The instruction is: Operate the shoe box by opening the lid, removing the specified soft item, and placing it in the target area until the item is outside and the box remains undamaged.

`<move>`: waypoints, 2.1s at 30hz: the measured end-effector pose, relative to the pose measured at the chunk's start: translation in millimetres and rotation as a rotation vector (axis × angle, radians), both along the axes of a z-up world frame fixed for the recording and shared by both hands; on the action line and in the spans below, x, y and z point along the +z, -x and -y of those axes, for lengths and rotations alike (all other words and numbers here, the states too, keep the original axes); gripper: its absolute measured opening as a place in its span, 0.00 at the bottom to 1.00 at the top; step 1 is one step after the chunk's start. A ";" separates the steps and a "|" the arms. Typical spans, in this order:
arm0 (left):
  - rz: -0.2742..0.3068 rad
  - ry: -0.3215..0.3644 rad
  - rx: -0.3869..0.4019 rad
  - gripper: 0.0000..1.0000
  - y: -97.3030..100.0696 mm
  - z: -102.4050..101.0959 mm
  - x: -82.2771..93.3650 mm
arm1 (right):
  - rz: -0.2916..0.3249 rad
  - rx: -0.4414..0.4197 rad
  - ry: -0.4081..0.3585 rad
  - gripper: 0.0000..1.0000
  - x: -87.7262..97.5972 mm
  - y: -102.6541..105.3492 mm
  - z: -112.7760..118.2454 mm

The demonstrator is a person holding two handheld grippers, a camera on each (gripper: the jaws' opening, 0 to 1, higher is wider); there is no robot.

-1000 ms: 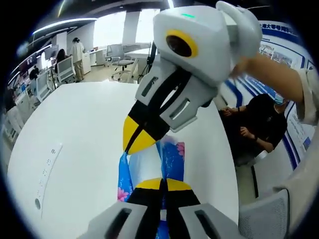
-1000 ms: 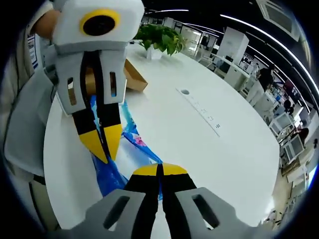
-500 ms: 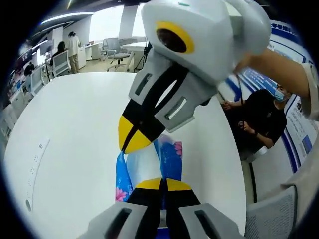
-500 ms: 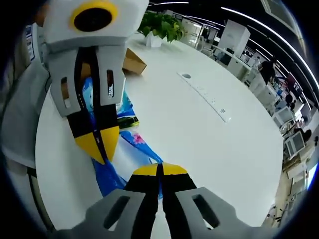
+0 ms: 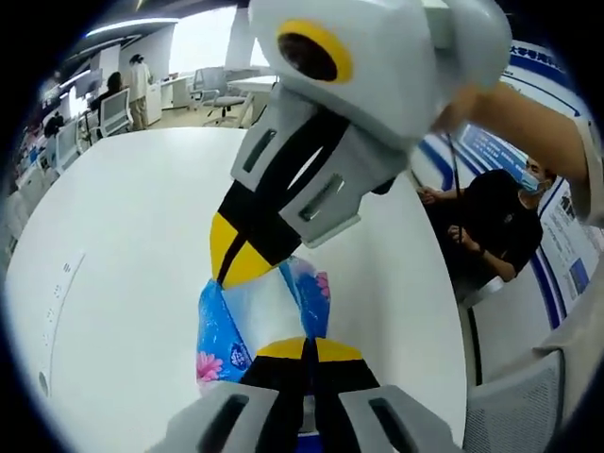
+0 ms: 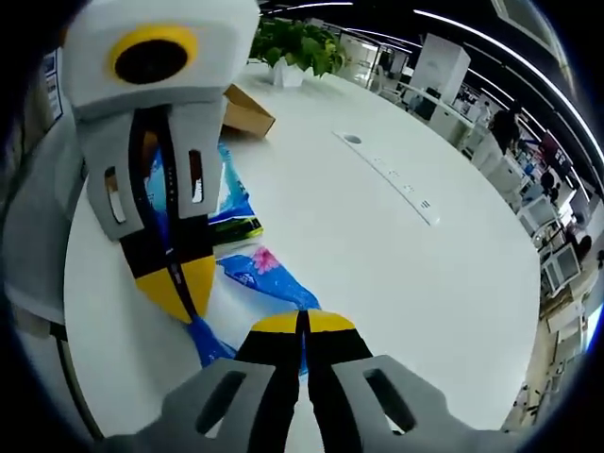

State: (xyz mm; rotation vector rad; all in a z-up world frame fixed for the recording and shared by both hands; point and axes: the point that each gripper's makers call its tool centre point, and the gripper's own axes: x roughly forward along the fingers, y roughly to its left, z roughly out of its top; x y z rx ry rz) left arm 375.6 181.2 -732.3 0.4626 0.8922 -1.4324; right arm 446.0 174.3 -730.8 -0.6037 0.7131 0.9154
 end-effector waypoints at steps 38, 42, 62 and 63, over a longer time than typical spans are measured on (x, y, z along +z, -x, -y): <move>0.163 0.024 0.037 0.29 -6.6 -44.2 53.1 | 0.009 -0.028 0.009 0.20 48.9 31.4 -12.9; 0.170 0.044 0.068 0.31 -4.5 -56.7 63.7 | 0.014 -0.024 0.009 0.23 57.9 38.5 -19.5; 0.192 0.089 0.246 0.57 15.6 -171.3 112.5 | 0.020 0.070 -0.033 0.40 92.8 80.1 -86.4; 0.198 0.089 0.255 0.58 16.0 -179.0 114.4 | 0.019 0.078 -0.035 0.40 93.6 81.5 -90.3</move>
